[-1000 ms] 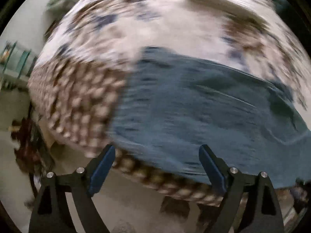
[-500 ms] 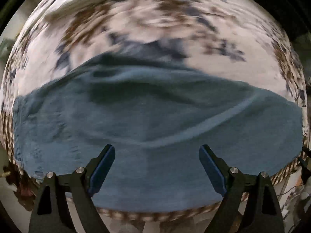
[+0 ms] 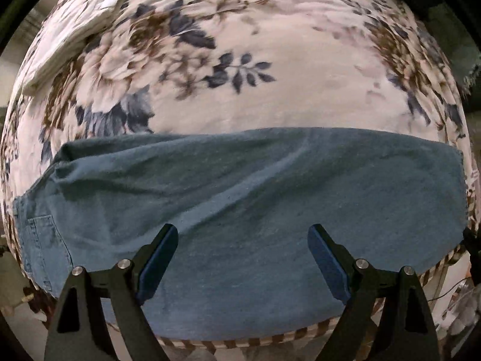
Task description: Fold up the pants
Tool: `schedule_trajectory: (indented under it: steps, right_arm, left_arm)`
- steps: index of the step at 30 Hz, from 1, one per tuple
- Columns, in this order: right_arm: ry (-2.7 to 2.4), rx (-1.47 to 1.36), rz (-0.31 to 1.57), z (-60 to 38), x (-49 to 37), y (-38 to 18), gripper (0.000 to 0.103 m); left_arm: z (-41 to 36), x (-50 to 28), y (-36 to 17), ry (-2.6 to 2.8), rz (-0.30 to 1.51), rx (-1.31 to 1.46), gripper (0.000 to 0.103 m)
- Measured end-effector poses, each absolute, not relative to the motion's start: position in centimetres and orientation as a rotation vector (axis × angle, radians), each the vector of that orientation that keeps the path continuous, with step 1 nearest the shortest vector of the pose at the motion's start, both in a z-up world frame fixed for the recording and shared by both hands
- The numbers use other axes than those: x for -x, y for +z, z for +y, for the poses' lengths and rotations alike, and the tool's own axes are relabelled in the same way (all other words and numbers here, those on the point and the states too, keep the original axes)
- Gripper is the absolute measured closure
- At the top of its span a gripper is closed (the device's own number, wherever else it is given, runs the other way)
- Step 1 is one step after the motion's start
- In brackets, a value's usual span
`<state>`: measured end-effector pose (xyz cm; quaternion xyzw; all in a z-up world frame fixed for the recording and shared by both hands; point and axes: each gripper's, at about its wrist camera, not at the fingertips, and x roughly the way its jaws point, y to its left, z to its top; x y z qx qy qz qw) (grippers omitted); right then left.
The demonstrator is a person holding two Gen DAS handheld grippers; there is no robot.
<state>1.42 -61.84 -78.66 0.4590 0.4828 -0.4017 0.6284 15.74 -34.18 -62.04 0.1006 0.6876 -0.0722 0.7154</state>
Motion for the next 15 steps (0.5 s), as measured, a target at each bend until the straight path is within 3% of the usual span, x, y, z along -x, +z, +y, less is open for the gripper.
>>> schedule_trajectory:
  steps: [6,8,9,15]
  right_arm:
    - [-0.827,-1.142,1.256,-62.6,-0.7,-80.5,0.088]
    - [-0.792,-1.060,1.283,-61.4,-2.3,-78.4,0.070]
    - [-0.763,-1.025,1.293,-60.6,-3.1,-77.5,0.067]
    - [-0.143,-0.883,1.530,-43.4,-16.6,-75.9,0.062]
  left_arm:
    - [-32.1,-18.0,-61.2,-0.149,1.526,-0.204,0.015]
    - [-29.4,-18.6,-60.3,-0.107,1.501,-0.205,0.015]
    - [-27.5,-18.8,-59.8,-0.061,1.484,-0.213,0.015]
    - [-15.2,-21.1,-59.6,0.196,1.447,-0.168,0.015]
